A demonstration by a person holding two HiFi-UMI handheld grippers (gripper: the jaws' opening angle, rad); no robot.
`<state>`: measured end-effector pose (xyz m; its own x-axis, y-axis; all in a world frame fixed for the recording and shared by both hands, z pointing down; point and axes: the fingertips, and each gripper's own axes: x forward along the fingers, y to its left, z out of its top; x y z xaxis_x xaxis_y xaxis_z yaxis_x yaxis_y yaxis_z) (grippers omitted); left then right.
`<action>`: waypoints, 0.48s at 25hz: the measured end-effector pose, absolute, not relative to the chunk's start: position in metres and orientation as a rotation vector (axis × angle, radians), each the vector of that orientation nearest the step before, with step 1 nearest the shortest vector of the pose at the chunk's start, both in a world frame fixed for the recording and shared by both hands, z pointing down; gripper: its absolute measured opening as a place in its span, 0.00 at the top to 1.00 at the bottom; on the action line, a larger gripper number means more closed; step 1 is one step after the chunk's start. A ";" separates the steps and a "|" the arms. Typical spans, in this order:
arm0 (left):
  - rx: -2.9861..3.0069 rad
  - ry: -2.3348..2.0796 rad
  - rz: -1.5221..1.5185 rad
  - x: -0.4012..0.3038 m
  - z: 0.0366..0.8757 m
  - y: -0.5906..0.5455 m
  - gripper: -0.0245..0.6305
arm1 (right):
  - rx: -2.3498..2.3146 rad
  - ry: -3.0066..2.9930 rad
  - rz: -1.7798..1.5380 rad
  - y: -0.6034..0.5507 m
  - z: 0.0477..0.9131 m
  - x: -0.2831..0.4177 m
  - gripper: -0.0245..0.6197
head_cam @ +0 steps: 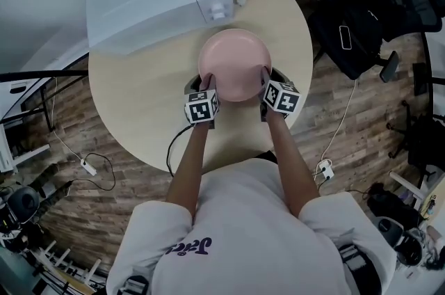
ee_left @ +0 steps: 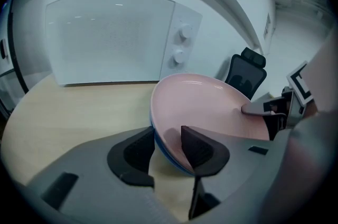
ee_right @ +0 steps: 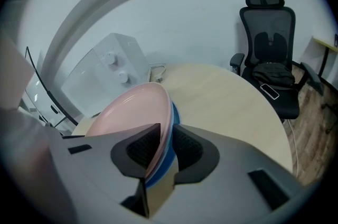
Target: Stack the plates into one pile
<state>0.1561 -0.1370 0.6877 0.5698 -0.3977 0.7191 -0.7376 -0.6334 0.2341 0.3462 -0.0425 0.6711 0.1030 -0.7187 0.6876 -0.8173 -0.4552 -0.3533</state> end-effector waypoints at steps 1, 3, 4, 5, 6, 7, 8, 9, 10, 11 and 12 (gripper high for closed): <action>2.291 -0.905 0.891 0.157 0.691 -0.136 0.74 | 2.241 -1.561 1.283 -0.042 0.673 0.347 0.84; 2.307 -0.906 0.934 0.157 0.696 -0.134 0.73 | 2.229 -1.547 1.284 -0.040 0.679 0.347 0.84; 2.310 -0.905 0.946 0.157 0.698 -0.134 0.72 | 2.224 -1.543 1.285 -0.040 0.681 0.346 0.84; 2.308 -0.903 0.950 0.157 0.700 -0.134 0.72 | 2.221 -1.538 1.283 -0.039 0.683 0.346 0.84; 2.304 -0.899 0.950 0.157 0.701 -0.135 0.72 | 2.220 -1.532 1.277 -0.039 0.685 0.347 0.84; 2.301 -0.895 0.949 0.158 0.702 -0.135 0.72 | 2.217 -1.524 1.265 -0.038 0.686 0.347 0.84; 2.300 -0.891 0.948 0.159 0.703 -0.135 0.72 | 2.206 -1.517 1.244 -0.038 0.687 0.348 0.83; 2.303 -0.886 0.945 0.160 0.703 -0.136 0.71 | 2.182 -1.513 1.216 -0.039 0.688 0.348 0.83; 2.310 -0.880 0.937 0.160 0.703 -0.136 0.70 | 2.147 -1.515 1.184 -0.040 0.688 0.348 0.81; 2.319 -0.871 0.926 0.161 0.702 -0.137 0.68 | 2.109 -1.520 1.153 -0.043 0.689 0.347 0.76; 2.328 -0.861 0.916 0.160 0.701 -0.137 0.66 | 2.081 -1.527 1.126 -0.045 0.688 0.346 0.61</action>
<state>0.1600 -0.1370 0.7008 0.5755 -0.3737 0.7274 -0.7033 -0.6801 0.2071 0.3462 -0.0447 0.6876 0.1157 -0.6524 0.7490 -0.9083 -0.3746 -0.1860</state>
